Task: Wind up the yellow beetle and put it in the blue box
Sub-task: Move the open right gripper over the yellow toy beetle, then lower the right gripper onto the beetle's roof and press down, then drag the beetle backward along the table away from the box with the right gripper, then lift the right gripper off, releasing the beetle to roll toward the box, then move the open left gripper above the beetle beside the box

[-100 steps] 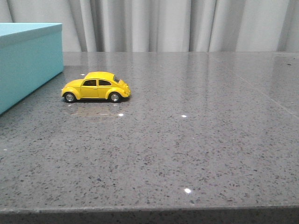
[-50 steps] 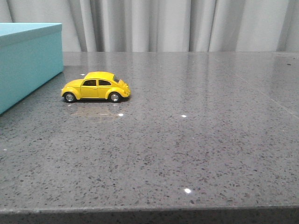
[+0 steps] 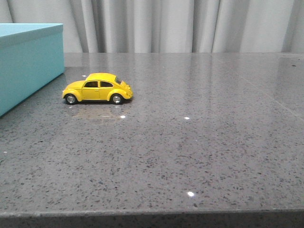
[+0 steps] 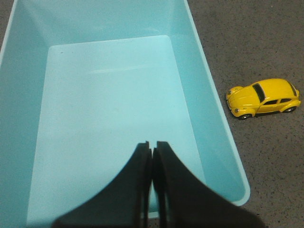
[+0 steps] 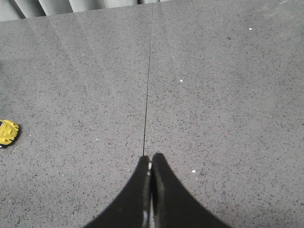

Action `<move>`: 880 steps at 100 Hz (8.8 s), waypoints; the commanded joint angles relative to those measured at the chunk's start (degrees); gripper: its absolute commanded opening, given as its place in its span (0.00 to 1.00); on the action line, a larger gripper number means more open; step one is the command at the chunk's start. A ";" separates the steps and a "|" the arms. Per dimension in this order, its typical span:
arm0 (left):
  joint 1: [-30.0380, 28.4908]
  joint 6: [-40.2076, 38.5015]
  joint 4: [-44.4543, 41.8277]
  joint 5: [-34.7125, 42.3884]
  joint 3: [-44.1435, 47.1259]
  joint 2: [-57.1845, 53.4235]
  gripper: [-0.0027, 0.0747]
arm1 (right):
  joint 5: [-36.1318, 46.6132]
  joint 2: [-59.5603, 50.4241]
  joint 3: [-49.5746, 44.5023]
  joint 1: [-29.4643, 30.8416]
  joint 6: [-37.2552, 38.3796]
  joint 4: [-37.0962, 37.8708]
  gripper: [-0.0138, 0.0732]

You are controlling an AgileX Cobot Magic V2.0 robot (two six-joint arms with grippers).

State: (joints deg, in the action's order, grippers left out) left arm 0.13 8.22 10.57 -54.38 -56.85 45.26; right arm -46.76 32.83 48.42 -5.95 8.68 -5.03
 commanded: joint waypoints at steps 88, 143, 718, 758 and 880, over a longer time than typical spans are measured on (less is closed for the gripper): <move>0.34 -0.02 1.94 3.01 -1.96 0.15 0.65 | 11.09 0.65 1.97 0.28 -2.04 -0.26 0.61; 0.34 -0.02 1.94 3.01 -1.96 0.15 0.65 | 13.55 10.83 2.44 -1.84 -4.14 -0.14 0.61; 0.34 -0.02 1.94 3.44 -1.96 0.15 0.65 | 9.30 35.17 17.87 -39.95 51.92 57.07 0.61; 0.34 -0.02 1.94 3.44 -1.96 0.15 0.65 | 8.46 26.85 17.87 -42.18 46.09 60.90 0.61; 0.34 7.05 3.34 8.92 -2.65 0.84 0.65 | 0.44 3.88 -0.35 -42.18 40.08 66.10 0.61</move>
State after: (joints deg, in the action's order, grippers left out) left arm 0.13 10.50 11.61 -50.04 -57.02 45.38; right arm -46.45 37.70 47.46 -47.92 49.33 57.36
